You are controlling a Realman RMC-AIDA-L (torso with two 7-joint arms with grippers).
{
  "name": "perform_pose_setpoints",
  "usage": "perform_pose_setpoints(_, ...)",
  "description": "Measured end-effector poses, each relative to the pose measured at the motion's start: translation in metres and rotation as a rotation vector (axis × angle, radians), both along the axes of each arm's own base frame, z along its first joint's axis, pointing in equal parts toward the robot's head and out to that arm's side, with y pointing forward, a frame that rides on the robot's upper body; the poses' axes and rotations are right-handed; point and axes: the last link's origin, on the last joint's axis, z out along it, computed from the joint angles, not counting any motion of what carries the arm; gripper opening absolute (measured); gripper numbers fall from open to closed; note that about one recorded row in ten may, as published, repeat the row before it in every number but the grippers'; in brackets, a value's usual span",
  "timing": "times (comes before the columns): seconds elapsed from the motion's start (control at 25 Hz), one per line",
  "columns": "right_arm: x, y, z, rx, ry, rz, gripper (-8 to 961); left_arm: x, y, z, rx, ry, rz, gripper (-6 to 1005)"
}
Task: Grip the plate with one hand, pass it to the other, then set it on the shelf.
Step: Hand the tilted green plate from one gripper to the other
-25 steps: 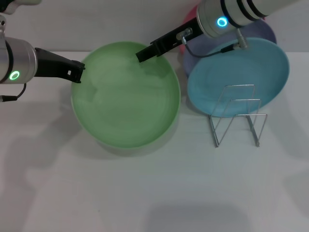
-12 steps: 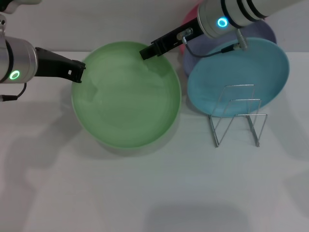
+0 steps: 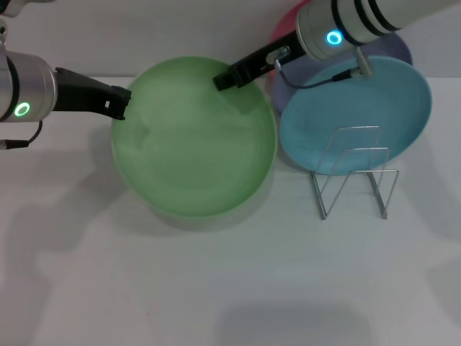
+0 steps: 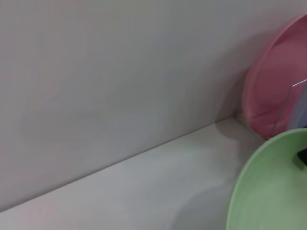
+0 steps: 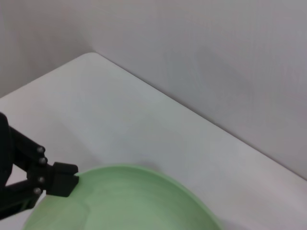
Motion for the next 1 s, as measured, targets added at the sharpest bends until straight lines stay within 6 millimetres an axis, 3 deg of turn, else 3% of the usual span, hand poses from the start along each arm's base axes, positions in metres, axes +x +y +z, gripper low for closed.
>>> perform_pose_setpoints(0.12,0.003,-0.001,0.001,0.003,-0.002,0.009,328,0.002,0.0,-0.001,-0.004,-0.012,-0.013,25)
perform_pose_setpoints(0.28,0.005,-0.004,0.005,0.013,-0.001,0.02,146,0.003,-0.001,-0.002,-0.012,-0.03,-0.015,26)
perform_pose_setpoints(0.56,0.003,-0.008,0.011,0.038,0.017,0.038,134,0.008,0.0,-0.003,-0.011,-0.032,-0.043,26)
perform_pose_setpoints(1.0,0.006,-0.013,0.012,0.03,0.02,0.037,112,0.011,-0.002,-0.001,-0.003,-0.035,-0.057,429)
